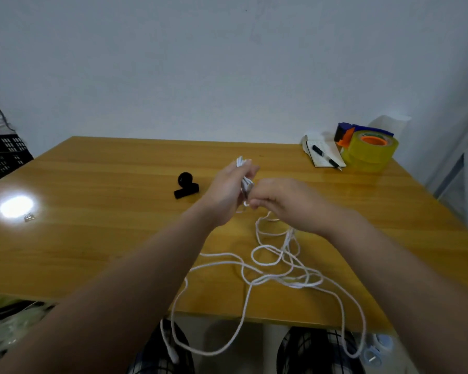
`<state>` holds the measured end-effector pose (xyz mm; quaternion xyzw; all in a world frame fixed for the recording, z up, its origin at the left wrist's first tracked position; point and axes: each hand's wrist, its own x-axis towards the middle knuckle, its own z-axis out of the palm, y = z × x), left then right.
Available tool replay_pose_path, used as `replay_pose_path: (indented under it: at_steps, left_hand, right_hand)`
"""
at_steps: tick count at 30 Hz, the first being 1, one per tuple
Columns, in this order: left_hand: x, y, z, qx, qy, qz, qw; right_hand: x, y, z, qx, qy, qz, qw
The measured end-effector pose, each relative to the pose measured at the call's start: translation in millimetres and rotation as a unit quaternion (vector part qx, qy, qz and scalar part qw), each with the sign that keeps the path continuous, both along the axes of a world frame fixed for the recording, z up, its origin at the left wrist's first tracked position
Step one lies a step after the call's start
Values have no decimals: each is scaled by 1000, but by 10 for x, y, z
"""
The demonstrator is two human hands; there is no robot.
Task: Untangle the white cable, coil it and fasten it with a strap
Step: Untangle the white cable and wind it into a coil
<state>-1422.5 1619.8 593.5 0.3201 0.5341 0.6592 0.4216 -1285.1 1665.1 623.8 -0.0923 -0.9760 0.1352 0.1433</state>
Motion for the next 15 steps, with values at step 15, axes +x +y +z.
replay_pose_path:
  at_steps: [15]
  left_hand:
    - [196, -296, 220, -98, 190, -210, 954]
  right_hand:
    - [180, 322, 169, -50, 118, -157, 979]
